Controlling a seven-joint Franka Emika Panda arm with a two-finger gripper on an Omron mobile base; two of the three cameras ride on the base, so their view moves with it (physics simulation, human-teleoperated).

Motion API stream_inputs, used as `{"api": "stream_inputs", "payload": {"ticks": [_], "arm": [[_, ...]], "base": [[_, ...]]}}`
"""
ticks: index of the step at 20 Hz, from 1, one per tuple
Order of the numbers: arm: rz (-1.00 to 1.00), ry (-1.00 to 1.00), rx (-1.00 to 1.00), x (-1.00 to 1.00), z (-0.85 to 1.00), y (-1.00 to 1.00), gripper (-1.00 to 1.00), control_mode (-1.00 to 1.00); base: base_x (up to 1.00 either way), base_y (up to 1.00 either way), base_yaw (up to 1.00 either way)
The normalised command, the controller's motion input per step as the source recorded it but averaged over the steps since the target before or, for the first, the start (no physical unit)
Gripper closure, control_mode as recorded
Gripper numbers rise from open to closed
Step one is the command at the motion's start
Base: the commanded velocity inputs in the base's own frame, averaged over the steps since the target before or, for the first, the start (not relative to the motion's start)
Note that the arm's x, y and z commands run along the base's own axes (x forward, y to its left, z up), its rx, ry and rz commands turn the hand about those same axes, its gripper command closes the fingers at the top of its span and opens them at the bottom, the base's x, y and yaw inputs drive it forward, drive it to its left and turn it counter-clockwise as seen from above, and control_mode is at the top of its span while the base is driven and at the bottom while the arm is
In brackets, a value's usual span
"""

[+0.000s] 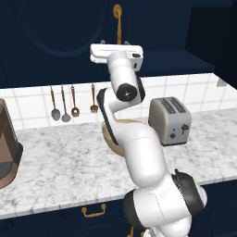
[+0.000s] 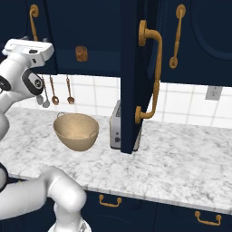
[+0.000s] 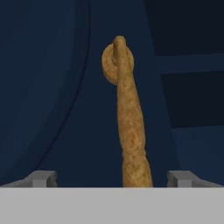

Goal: Open the cabinet, pick up the bread from the cabinet and place it in the basket. Then move the basket to the dining counter.

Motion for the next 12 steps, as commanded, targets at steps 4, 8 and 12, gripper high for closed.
{"api": "stream_inputs", "payload": {"ticks": [4,8,12], "arm": [[0.0,0.0,0.0,0.46,0.0,-0.05,-1.0,-1.0],[0.0,0.01,0.0,0.36,0.0,0.0,1.0,-1.0],[0.0,0.0,0.0,0.0,0.0,0.0,1.0,-1.0]], "base": [[0.0,0.0,0.0],[0.0,0.0,0.0],[0.0,0.0,0.0]]}}
